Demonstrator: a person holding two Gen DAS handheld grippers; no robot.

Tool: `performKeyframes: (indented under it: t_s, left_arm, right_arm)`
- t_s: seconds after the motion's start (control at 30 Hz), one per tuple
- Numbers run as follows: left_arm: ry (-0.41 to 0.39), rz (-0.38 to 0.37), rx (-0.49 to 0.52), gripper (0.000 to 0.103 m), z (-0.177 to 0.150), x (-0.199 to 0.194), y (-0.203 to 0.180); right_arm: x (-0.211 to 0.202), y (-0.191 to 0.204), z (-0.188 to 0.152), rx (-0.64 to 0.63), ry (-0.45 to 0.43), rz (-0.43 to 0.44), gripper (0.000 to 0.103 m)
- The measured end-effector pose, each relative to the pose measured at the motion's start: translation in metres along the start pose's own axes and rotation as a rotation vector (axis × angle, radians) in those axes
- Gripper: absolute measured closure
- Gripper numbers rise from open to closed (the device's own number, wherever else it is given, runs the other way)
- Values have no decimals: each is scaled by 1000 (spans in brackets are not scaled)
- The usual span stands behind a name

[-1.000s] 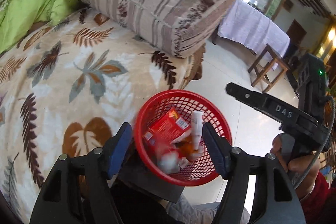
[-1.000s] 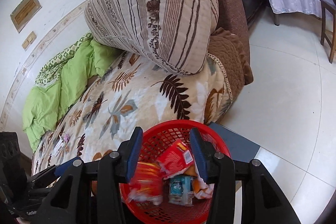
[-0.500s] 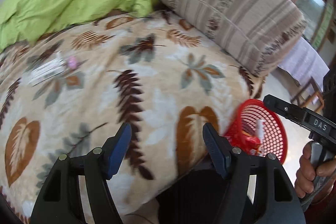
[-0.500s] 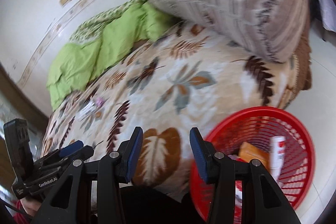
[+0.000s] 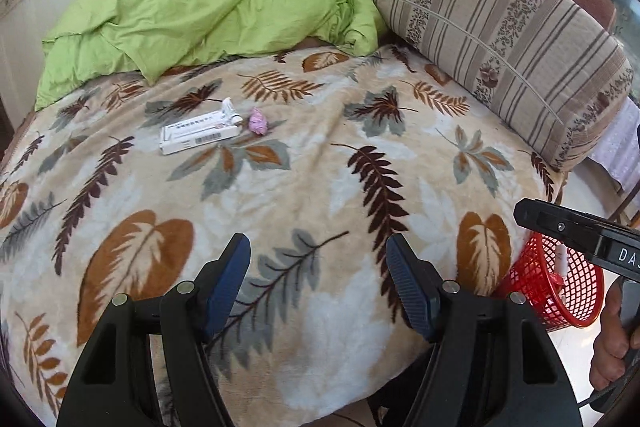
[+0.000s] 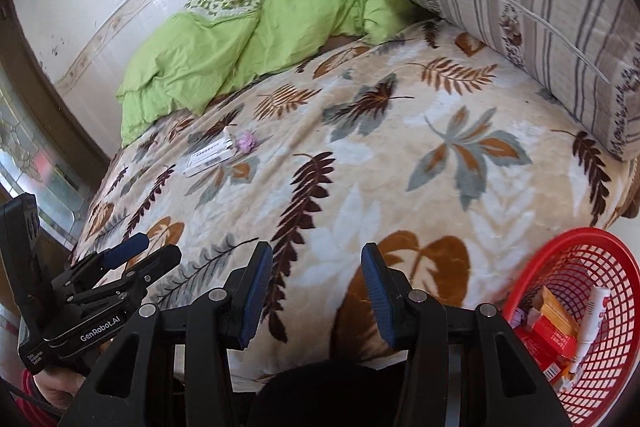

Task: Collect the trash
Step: 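Move both grippers back over the remaining trash on the bed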

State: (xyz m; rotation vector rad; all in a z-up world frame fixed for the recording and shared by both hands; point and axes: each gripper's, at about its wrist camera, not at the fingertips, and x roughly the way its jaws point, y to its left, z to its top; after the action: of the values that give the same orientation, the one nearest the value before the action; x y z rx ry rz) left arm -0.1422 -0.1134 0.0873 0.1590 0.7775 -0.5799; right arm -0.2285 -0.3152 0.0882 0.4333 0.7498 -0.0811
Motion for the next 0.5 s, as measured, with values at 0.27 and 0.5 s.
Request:
performKeyframes:
  t_s: [0.27,0.5]
  left_arm:
    - [-22,27,-12,34,-2,-5,17]
    - [-19,40,-36,34,-1,-1,32]
  right_arm:
    - [13,31,9,-70,15,-2,54]
    - [38,57,21,-111,43,19,54]
